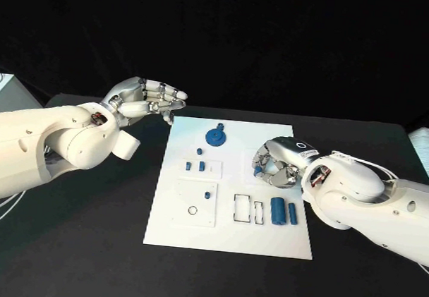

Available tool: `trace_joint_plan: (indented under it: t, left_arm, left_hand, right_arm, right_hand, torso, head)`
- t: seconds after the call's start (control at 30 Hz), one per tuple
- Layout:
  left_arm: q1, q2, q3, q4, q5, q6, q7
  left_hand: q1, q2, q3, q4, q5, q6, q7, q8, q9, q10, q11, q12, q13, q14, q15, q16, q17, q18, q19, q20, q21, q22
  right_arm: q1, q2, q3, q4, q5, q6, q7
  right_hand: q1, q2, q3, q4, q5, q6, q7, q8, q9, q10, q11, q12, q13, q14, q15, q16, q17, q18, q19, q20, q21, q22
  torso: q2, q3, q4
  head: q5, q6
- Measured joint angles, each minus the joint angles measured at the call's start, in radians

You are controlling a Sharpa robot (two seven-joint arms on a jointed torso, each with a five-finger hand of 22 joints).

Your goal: Assemble the parts on the task board

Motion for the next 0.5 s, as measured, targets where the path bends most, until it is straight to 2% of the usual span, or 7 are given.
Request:
trace_joint_plan:
  t: [0.13,0.5]
  left_arm:
    - [0.0,0.0,0.0,0.0,0.0,0.0,0.0]
    - [0.0,0.001,0.0,-0.002,0.0,0.0,-0.001]
  left_hand:
    - [0.0,0.0,0.0,0.0,0.0,0.0,0.0,0.0,0.0,0.0,0.0,0.0,0.0,0.0,0.0,0.0,0.0,0.0,0.0,0.0,0.0,0.0]
    - [0.0,0.0,0.0,0.0,0.0,0.0,0.0,0.0,0.001,0.0,0.0,0.0,0.0,0.0,0.0,0.0,0.0,0.0,0.0,0.0,-0.004,-0.001]
  right_arm:
    - [-0.003,0.003,0.0,0.0,-0.001,-0.019,-0.008]
    - [-0.006,-0.014,-0.001,0.027,-0.002,-0.07,-0.028]
  right_hand:
    - [-0.003,0.006,0.023,-0.023,-0.005,0.008,-0.002,0.023,0.001,0.014,0.005,-0.006,0.013,0.002,-0.005,0.008,0.011,0.0,0.001,-0.006,0.027,0.0]
    - [-0.016,0.019,0.056,-0.056,-0.001,0.008,-0.003,0.023,0.001,0.023,0.011,-0.015,0.014,-0.001,-0.008,0.011,0.019,0.0,0.0,-0.008,0.038,0.0]
  torso:
    - [0.0,0.0,0.0002]
    - [-0.001,-0.0005,0.0007]
  head:
    - [-0.002,-0.001]
    - [-0.002,-0.001]
